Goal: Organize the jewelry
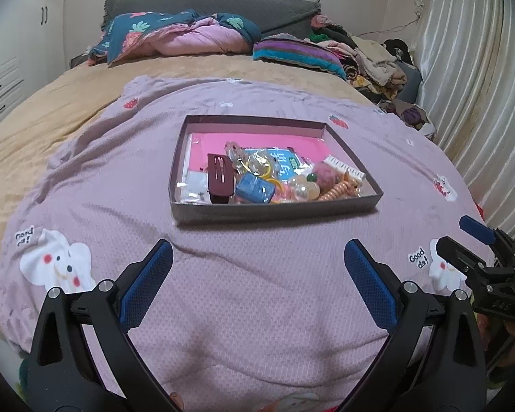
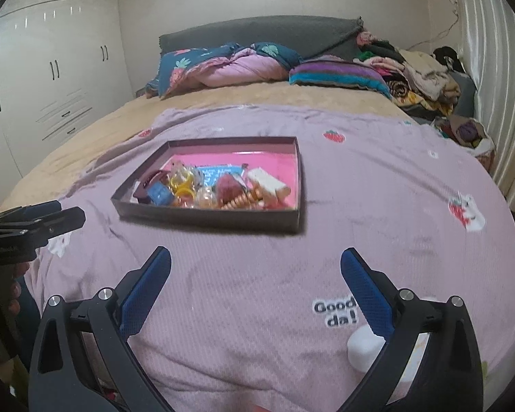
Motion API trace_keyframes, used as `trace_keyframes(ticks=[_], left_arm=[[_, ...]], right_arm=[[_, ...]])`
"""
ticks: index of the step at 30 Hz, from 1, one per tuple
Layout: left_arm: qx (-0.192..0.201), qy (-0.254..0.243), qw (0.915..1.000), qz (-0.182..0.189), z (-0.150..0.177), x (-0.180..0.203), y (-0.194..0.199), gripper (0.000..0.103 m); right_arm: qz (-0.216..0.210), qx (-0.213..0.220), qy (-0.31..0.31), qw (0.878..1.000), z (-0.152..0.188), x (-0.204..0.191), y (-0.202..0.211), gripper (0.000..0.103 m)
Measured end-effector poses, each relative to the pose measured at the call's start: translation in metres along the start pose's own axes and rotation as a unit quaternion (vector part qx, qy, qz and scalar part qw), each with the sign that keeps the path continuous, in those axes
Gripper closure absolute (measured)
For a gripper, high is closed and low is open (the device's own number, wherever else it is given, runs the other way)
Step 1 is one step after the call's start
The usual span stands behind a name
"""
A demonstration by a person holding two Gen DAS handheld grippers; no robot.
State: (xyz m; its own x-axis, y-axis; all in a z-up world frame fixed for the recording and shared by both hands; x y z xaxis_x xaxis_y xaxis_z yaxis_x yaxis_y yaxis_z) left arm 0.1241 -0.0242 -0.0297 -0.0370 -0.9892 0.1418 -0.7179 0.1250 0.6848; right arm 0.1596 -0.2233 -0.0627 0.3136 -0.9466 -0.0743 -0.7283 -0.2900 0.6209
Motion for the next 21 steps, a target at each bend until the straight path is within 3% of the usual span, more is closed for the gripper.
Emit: trace_keyframes(ticks=[21], left_arm=[[-0.008, -0.005, 1.0000, 0.003, 0.0082, 0.0031, -0.0001, 0.010]], right_arm=[[0.000, 0.005, -0.001, 1.000, 0.0032, 0.0020, 0.0090, 0.004]])
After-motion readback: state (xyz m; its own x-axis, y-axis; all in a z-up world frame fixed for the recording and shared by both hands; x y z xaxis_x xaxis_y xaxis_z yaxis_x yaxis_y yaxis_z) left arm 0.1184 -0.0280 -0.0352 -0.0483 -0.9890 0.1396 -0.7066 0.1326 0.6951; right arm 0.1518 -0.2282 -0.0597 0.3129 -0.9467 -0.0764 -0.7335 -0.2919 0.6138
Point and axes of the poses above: each gripper's, at about its wrist camera, not at the fingertips, and y roughly against the way its jaws point, x to its right, z to its underside, the point moved 7 cm from there along -y, roughly the way its jaws point, and after that the axes turned 1 degree about -z, right-handed, at the moved point
